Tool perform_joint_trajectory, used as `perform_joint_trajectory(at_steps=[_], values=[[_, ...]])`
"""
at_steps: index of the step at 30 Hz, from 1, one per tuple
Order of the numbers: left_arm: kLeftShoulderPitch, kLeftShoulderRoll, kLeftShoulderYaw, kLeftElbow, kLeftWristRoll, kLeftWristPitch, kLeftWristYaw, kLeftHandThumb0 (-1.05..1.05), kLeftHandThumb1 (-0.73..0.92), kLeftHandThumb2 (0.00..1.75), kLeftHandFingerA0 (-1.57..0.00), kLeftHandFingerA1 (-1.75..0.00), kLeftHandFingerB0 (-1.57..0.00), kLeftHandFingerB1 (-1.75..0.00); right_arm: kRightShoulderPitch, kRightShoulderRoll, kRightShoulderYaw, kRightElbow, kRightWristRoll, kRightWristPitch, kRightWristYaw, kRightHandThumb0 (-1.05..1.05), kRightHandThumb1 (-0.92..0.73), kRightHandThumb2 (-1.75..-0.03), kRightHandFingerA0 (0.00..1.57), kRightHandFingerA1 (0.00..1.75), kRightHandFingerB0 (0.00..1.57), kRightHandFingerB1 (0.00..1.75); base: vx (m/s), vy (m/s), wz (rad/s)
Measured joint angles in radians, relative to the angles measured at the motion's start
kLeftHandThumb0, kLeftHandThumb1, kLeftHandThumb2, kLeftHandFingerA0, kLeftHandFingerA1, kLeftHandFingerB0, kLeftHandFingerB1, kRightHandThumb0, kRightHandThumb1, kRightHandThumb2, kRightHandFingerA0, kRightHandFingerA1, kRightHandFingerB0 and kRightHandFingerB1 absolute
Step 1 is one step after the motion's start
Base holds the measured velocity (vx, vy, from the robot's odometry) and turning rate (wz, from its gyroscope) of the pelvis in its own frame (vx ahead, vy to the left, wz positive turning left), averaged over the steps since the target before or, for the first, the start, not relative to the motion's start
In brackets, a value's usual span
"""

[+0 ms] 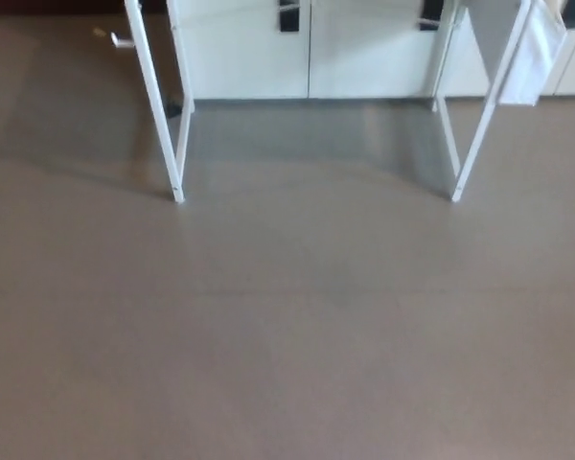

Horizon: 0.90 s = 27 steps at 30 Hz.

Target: The robot walk towards a table in front and uses its left hand to pickup a tennis ball on the left side and put it in a container on the right hand side

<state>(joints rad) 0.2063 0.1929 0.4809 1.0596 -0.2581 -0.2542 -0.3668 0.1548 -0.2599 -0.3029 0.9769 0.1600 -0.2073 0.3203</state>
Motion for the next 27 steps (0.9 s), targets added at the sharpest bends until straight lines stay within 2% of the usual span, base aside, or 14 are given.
perform_joint_trajectory(at_steps=[1, 8, 16, 27], values=[[-0.001, 0.004, 0.0, 0.0, 0.0, -0.001, 0.001, -0.07, 0.36, 0.85, -0.25, -0.59, -0.18, -0.52, -0.001, 0.0, 0.004, -0.006, -0.001, -0.002, -0.002, -0.45, -0.55, -0.56, 0.45, 0.48, 0.29, 0.34, 0.46, 0.198, 0.07], [0.007, 0.008, -0.003, 0.006, 0.0, -0.008, 0.005, -0.06, 0.37, 0.85, -0.26, -0.59, -0.17, -0.51, 0.011, 0.001, 0.02, 0.002, -0.004, -0.006, -0.007, -0.45, -0.55, -0.56, 0.43, 0.46, 0.29, 0.34, 0.28, 0.072, 0.06], [0.011, 0.001, -0.012, -0.007, -0.001, -0.009, 0.003, -0.05, 0.39, 0.87, -0.25, -0.6, -0.16, -0.51, 0.001, -0.01, 0.021, 0.038, -0.007, -0.022, -0.01, -0.4, -0.59, -0.57, 0.42, 0.46, 0.28, 0.34, 0.37, -0.107, 0.3], [0.028, 0.002, -0.027, -0.002, 0.0, -0.015, 0.004, -0.06, 0.4, 0.89, -0.27, -0.61, -0.16, -0.52, -0.003, -0.014, 0.025, 0.067, -0.008, -0.042, -0.008, -0.39, -0.58, -0.57, 0.46, 0.49, 0.27, 0.35, 0.32, 0.075, -0.12]])
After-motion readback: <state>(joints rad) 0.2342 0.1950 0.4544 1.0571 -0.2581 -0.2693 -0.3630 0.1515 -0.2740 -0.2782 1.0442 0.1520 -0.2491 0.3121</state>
